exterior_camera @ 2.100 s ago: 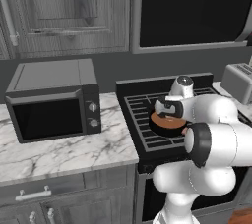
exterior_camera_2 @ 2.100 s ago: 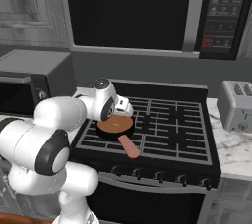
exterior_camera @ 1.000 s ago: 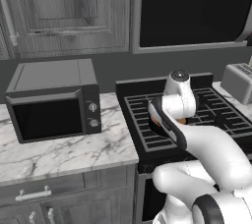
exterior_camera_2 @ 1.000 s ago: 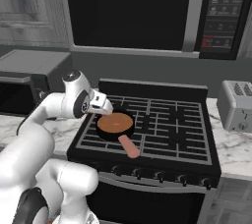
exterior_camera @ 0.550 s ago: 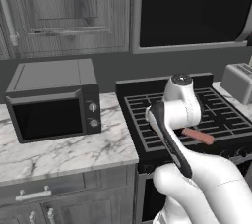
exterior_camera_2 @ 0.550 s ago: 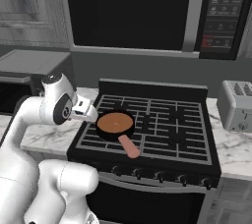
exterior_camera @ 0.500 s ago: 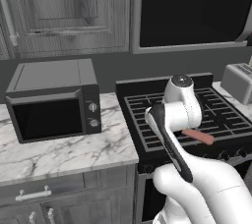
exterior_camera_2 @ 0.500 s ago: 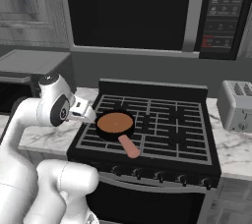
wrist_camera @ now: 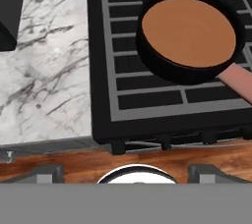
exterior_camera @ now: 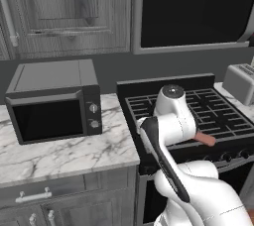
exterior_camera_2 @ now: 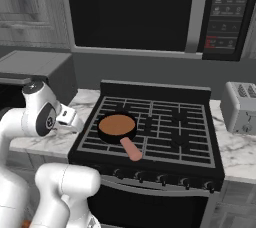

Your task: Pick up the sugar cube(s) and place them in the saucepan with hot chocolate.

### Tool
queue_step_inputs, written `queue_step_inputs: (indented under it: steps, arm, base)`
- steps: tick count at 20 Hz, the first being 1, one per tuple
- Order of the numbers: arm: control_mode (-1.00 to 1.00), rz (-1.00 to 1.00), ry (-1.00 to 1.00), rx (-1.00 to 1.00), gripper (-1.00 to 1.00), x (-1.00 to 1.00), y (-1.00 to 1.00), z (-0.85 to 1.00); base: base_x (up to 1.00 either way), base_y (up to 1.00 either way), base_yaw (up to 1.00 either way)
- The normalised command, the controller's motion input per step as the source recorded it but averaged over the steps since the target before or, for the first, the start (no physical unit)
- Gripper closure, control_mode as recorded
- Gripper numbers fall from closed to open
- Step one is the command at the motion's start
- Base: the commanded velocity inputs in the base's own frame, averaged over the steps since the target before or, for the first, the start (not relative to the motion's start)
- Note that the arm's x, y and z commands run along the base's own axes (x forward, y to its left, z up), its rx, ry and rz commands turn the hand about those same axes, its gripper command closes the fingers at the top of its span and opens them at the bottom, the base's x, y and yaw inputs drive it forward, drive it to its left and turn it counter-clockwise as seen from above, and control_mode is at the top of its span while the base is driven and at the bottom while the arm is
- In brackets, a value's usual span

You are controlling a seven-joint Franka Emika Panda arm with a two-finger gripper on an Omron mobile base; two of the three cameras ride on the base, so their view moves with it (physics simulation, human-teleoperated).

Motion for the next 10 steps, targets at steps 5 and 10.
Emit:
queue_step_inputs:
  steps: [5, 10]
  arm:
    - [-1.0, 0.0, 0.06, 0.0, -1.0, 0.0, 0.21, -0.42]
    - [-1.0, 0.0, 0.01, -0.04, -1.0, 0.01, 0.19, -0.21]
  base:
    - [0.0, 0.0, 0.0]
    - [0.0, 0.0, 0.0]
